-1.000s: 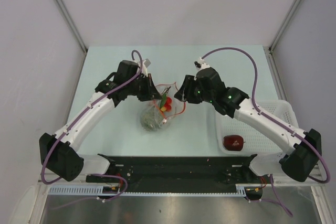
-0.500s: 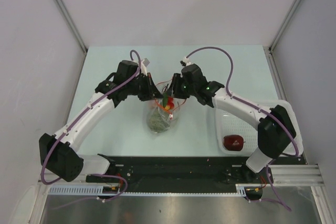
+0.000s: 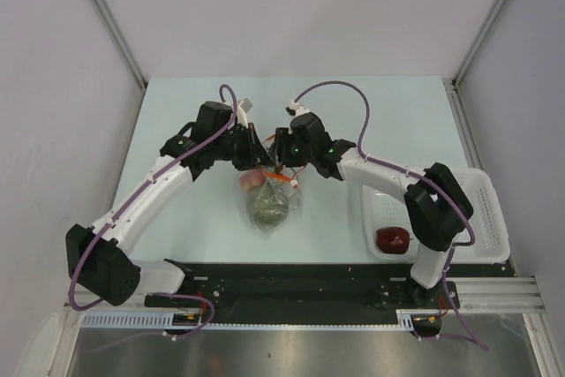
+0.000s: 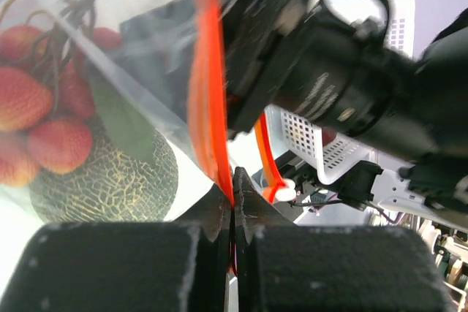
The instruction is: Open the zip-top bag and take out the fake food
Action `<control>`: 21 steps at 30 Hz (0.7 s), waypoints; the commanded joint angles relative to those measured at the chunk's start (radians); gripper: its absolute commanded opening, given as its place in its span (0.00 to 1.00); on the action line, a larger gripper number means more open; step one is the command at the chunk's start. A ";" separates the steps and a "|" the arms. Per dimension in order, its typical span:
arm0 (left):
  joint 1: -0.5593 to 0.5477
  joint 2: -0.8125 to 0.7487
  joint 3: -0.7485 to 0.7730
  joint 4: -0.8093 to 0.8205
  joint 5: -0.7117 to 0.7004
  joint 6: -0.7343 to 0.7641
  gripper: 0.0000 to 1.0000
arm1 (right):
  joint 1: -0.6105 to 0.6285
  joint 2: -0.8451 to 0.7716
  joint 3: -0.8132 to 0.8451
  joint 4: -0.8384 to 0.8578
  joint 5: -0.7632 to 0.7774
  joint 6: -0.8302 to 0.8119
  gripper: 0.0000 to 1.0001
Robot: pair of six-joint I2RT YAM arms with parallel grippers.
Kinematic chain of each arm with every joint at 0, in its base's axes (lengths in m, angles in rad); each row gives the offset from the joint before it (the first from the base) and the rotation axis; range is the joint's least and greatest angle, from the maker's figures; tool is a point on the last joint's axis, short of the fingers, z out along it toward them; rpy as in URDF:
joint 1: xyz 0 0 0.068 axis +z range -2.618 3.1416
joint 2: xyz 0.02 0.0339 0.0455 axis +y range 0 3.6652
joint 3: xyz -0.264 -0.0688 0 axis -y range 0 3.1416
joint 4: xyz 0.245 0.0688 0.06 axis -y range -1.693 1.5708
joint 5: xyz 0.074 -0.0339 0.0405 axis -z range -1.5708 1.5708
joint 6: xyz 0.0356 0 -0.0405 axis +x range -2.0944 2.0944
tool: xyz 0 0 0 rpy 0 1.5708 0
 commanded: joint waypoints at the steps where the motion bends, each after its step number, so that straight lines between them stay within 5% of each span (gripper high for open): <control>1: -0.004 0.001 0.033 0.009 0.037 -0.003 0.00 | 0.046 0.038 0.040 0.089 0.046 -0.086 0.54; 6: -0.004 0.003 0.047 -0.002 0.031 0.000 0.00 | 0.038 0.047 0.040 0.104 0.053 -0.106 0.54; 10: -0.004 0.006 0.047 0.004 0.033 -0.003 0.00 | 0.044 0.088 0.040 0.125 -0.022 -0.127 0.71; 14: -0.007 0.011 0.049 0.010 0.034 -0.007 0.00 | 0.059 0.125 0.040 0.086 -0.028 -0.129 0.71; 18: -0.008 0.004 0.046 0.010 0.030 -0.012 0.00 | 0.064 0.136 0.040 0.084 -0.020 -0.118 0.60; 21: -0.008 -0.009 0.036 -0.002 0.014 -0.009 0.00 | 0.064 0.107 0.044 0.092 -0.020 -0.112 0.38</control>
